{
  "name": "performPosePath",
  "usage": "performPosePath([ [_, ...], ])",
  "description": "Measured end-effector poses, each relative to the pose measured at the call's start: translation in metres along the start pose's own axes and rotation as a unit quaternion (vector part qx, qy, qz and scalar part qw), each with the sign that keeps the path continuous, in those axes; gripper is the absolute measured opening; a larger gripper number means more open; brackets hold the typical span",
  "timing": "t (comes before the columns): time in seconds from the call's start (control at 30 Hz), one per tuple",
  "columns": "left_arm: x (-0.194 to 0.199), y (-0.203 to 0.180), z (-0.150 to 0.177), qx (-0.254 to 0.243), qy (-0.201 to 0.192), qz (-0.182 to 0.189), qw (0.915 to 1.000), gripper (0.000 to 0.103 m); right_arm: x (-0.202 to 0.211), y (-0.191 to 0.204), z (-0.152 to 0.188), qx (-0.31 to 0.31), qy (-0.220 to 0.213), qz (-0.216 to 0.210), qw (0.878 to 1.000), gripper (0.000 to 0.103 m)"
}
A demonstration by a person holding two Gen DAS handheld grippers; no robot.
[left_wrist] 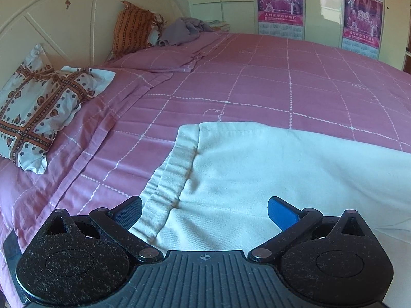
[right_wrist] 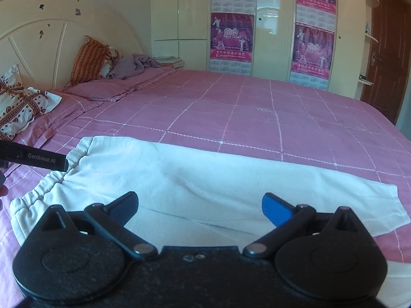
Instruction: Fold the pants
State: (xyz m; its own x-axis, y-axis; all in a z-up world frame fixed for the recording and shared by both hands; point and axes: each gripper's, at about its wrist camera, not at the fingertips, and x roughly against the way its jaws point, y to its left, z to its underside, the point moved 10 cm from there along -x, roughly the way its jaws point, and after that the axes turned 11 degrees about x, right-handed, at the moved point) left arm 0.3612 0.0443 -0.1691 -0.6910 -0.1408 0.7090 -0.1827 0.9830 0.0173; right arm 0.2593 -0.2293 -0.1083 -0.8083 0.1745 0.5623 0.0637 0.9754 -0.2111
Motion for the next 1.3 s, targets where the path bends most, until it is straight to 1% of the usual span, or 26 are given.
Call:
performPosePath([
  [0.03, -0.008, 0.002, -0.003, 0.002, 0.002, -0.002, 1.0000, 0.103, -0.007, 0.001, -0.002, 0.002, 0.000, -0.008, 1.000, 0.103],
  [0.17, -0.045, 0.010, -0.014, 0.011, 0.018, -0.015, 0.9997, 0.103, -0.040, 0.008, -0.008, 0.013, 0.006, -0.042, 0.999, 0.095],
  [0.27, -0.072, 0.018, -0.023, 0.009, 0.024, -0.030, 0.9992, 0.103, -0.066, 0.015, -0.015, 0.032, 0.009, -0.059, 0.998, 0.092],
  [0.33, -0.088, 0.022, -0.029, 0.011, 0.029, -0.033, 0.9990, 0.103, -0.085, 0.020, -0.020, 0.044, 0.011, -0.076, 0.996, 0.092],
  [0.43, -0.112, 0.031, -0.036, 0.015, 0.042, -0.041, 0.9982, 0.103, -0.120, 0.026, -0.027, 0.062, 0.021, -0.098, 0.993, 0.088],
  [0.63, -0.159, 0.041, -0.045, 0.019, 0.064, -0.049, 0.9965, 0.103, -0.185, 0.030, -0.044, 0.102, 0.039, -0.124, 0.986, 0.088],
  [0.8, -0.190, 0.039, -0.047, 0.017, 0.080, -0.032, 0.9962, 0.103, -0.229, 0.030, -0.057, 0.114, 0.051, -0.141, 0.982, 0.088],
  [0.87, -0.200, 0.041, -0.048, 0.035, 0.090, -0.014, 0.9952, 0.103, -0.244, 0.029, -0.061, 0.120, 0.057, -0.137, 0.982, 0.088],
  [0.93, -0.206, 0.045, -0.048, 0.060, 0.099, 0.000, 0.9933, 0.102, -0.263, 0.029, -0.062, 0.126, 0.073, -0.138, 0.980, 0.087],
  [0.97, -0.206, 0.044, -0.048, 0.062, 0.097, 0.007, 0.9933, 0.093, -0.270, 0.030, -0.060, 0.129, 0.082, -0.140, 0.978, 0.082],
  [1.0, -0.205, 0.042, -0.049, 0.059, 0.091, 0.018, 0.9939, 0.088, -0.279, 0.033, -0.058, 0.133, 0.093, -0.146, 0.976, 0.078],
  [1.03, -0.202, 0.038, -0.048, 0.048, 0.087, 0.025, 0.9947, 0.076, -0.283, 0.034, -0.056, 0.133, 0.102, -0.154, 0.974, 0.076],
  [1.07, -0.198, 0.033, -0.048, 0.039, 0.084, 0.039, 0.9949, 0.052, -0.284, 0.035, -0.055, 0.130, 0.099, -0.162, 0.973, 0.069],
  [1.1, -0.194, 0.027, -0.047, 0.034, 0.083, 0.051, 0.9946, 0.047, -0.283, 0.036, -0.055, 0.128, 0.098, -0.172, 0.972, 0.064],
  [1.13, -0.192, 0.024, -0.046, 0.031, 0.083, 0.048, 0.9949, 0.040, -0.282, 0.038, -0.055, 0.124, 0.099, -0.183, 0.970, 0.046],
  [1.17, -0.191, 0.022, -0.045, 0.032, 0.084, 0.048, 0.9948, 0.033, -0.280, 0.038, -0.056, 0.124, 0.103, -0.185, 0.969, 0.023],
  [1.23, -0.187, 0.021, -0.044, 0.038, 0.083, 0.048, 0.9947, 0.026, -0.273, 0.039, -0.055, 0.132, 0.107, -0.194, 0.966, 0.011],
  [1.27, -0.183, 0.020, -0.043, 0.040, 0.079, 0.047, 0.9950, 0.023, -0.268, 0.040, -0.054, 0.141, 0.105, -0.196, 0.965, 0.010],
  [1.3, -0.176, 0.020, -0.042, 0.041, 0.074, 0.048, 0.9952, 0.022, -0.260, 0.042, -0.055, 0.150, 0.098, -0.196, 0.964, 0.009],
])
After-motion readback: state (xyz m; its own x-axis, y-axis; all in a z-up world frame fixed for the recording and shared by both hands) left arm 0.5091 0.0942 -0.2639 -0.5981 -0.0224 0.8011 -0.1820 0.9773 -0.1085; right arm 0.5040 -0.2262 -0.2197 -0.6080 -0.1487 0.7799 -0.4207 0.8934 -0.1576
